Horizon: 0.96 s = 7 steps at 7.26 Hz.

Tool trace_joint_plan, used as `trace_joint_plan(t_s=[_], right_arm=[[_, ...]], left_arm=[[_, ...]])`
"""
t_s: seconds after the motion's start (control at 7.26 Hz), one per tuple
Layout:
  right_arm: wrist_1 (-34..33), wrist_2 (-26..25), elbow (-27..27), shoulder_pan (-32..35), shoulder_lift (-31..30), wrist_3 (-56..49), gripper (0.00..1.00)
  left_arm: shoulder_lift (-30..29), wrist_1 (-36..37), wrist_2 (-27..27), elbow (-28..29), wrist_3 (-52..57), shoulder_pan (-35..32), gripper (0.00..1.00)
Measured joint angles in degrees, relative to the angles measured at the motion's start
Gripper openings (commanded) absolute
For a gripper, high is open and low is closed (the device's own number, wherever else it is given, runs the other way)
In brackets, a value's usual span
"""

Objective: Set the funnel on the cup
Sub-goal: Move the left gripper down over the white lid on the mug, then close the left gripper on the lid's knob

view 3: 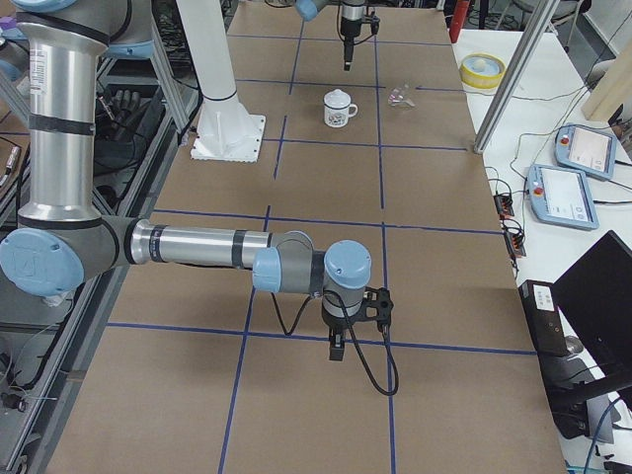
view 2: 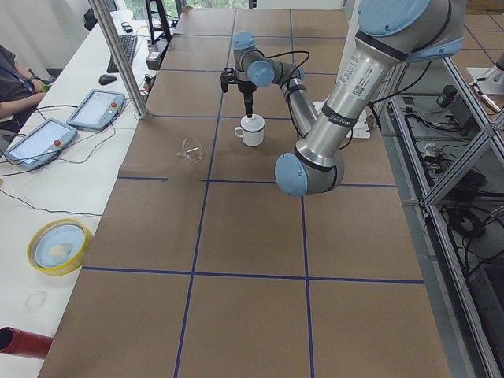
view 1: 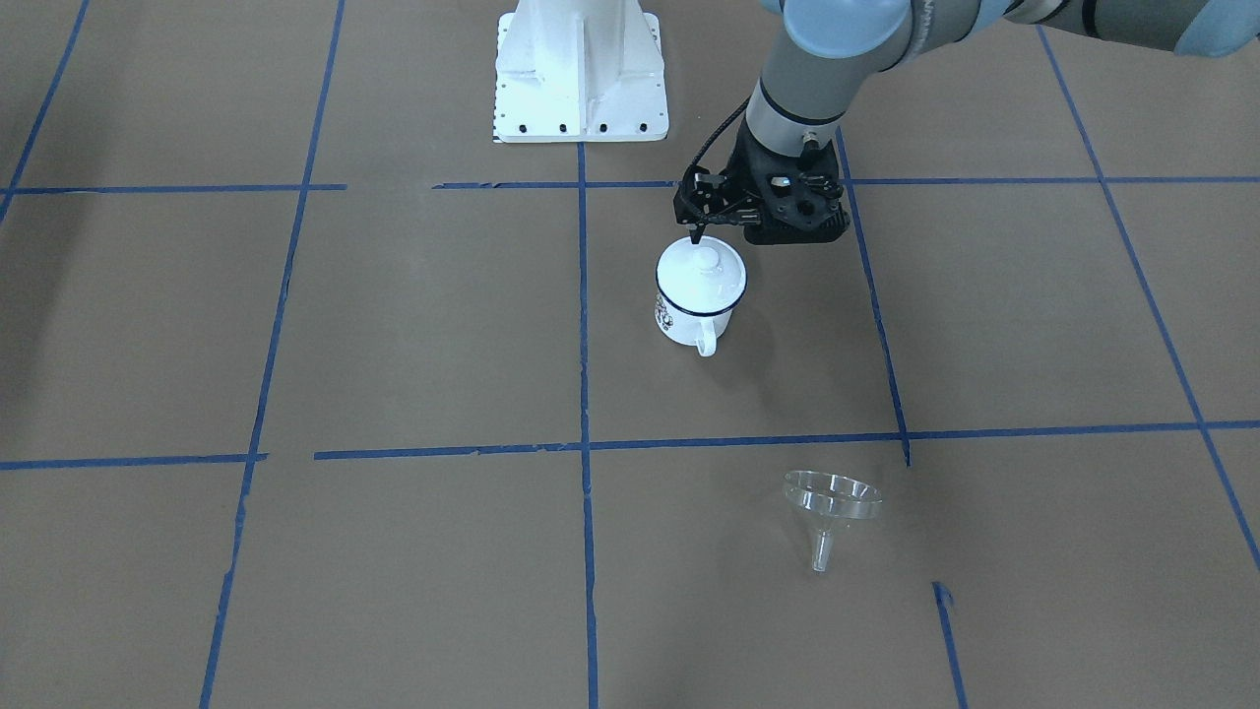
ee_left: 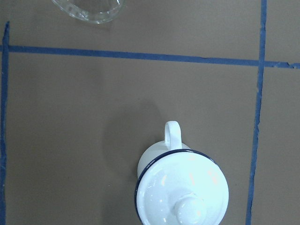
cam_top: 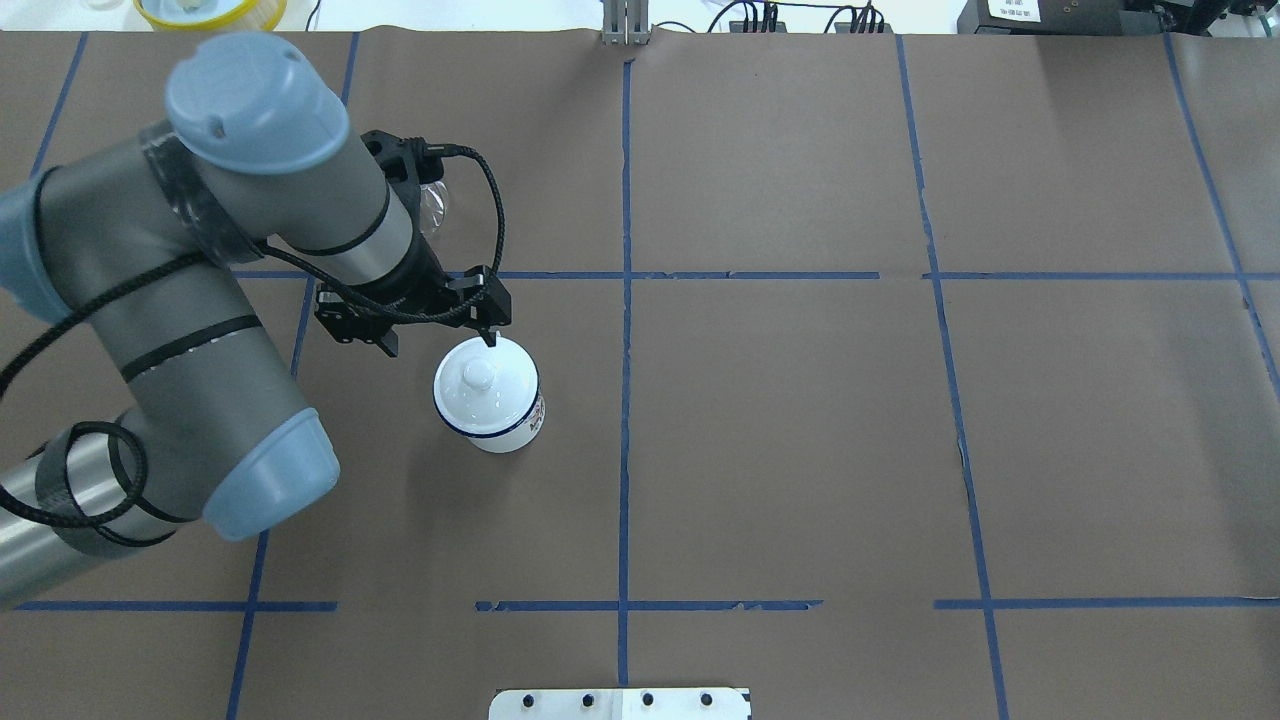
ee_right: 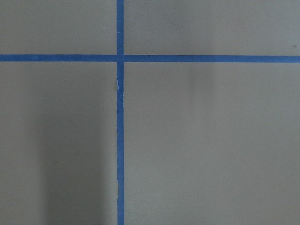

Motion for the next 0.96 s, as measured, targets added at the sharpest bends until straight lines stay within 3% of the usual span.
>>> trace_joint_plan(t_s=[0.55, 0.69, 0.96], right_arm=[[0.00, 0.00, 0.00, 0.00, 0.00, 0.00, 1.00], [0.00, 0.00, 0.00, 0.00, 0.00, 0.00, 1.00], [0.00, 0.00, 0.00, 0.00, 0.00, 0.00, 1.00]], left_arm=[[-0.31, -2.61, 3.79, 3.28, -4.11, 3.23, 0.85], [-0.31, -3.88, 3.94, 4.30, -4.68, 3.52, 0.77], [-0.30, -5.25, 4.04, 5.16, -5.42, 3.70, 0.45]])
